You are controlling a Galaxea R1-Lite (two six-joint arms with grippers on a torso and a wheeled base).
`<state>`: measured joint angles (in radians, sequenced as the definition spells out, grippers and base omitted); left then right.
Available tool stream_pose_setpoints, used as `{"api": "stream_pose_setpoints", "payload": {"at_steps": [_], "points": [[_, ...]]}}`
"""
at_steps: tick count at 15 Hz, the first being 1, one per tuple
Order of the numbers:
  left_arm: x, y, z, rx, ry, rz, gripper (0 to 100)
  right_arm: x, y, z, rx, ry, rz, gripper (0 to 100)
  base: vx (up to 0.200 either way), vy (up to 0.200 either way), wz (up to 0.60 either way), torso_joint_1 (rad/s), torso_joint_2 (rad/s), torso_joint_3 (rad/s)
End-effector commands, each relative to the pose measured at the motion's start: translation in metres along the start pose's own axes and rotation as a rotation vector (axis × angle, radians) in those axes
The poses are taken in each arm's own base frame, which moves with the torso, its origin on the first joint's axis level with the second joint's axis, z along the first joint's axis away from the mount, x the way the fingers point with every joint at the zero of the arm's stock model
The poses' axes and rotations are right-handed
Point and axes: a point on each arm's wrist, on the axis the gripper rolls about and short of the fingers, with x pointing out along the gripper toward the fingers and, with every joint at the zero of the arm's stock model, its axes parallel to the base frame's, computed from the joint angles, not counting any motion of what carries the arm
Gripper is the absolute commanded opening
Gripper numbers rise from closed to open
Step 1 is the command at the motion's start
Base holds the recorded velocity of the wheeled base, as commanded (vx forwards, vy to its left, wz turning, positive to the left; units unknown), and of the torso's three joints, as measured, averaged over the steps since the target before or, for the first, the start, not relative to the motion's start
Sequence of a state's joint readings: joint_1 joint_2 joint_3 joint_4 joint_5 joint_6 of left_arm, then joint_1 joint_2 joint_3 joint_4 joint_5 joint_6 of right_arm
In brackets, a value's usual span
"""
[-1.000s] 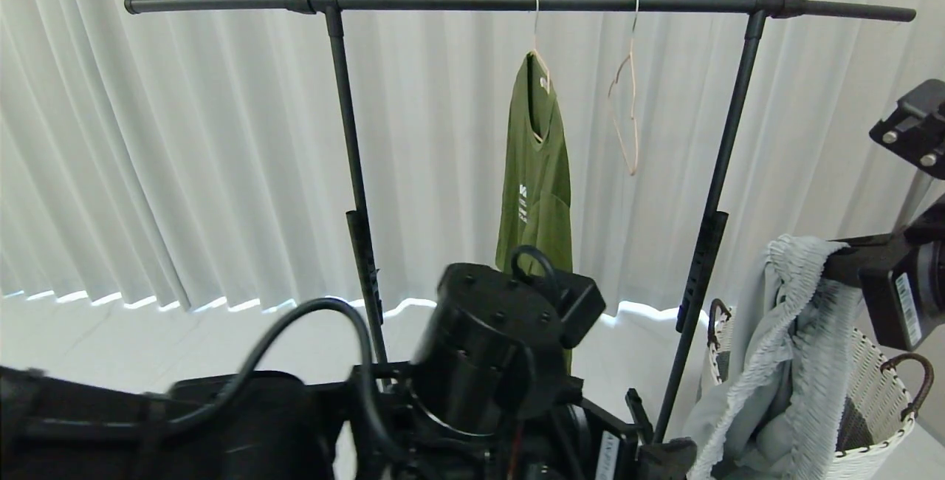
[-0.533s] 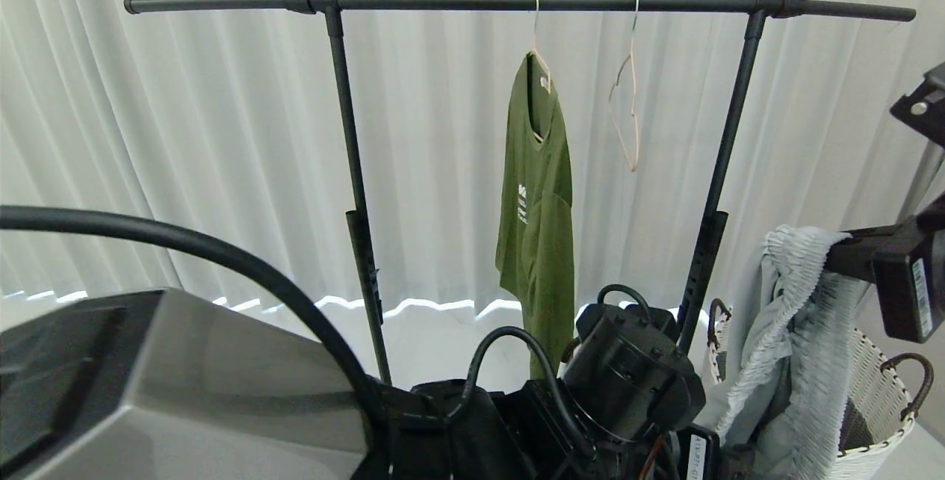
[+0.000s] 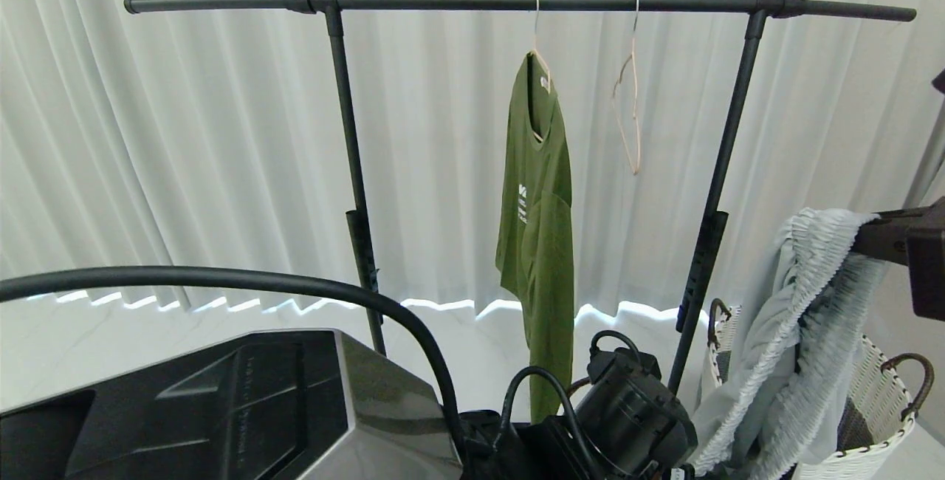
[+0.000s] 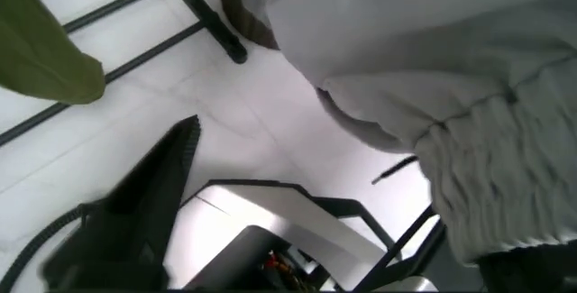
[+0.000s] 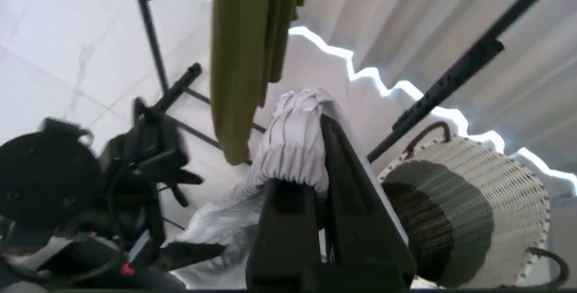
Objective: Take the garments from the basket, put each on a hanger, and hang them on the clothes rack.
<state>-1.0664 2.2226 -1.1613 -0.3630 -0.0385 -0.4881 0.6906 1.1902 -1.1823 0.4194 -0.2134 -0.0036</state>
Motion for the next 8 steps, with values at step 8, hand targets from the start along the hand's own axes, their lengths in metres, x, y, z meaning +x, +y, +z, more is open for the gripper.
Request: {"api": "stream_pose_setpoints", "payload": {"at_steps": [8], "points": [[-0.088, -0.021, 0.014, 0.018, -0.169, 0.043, 0, 0.008, -0.004, -0.005, 0.003, 0.021, -0.036, 0, 0.0, 0.0, 0.0, 0.0, 0.0, 0.0]]}}
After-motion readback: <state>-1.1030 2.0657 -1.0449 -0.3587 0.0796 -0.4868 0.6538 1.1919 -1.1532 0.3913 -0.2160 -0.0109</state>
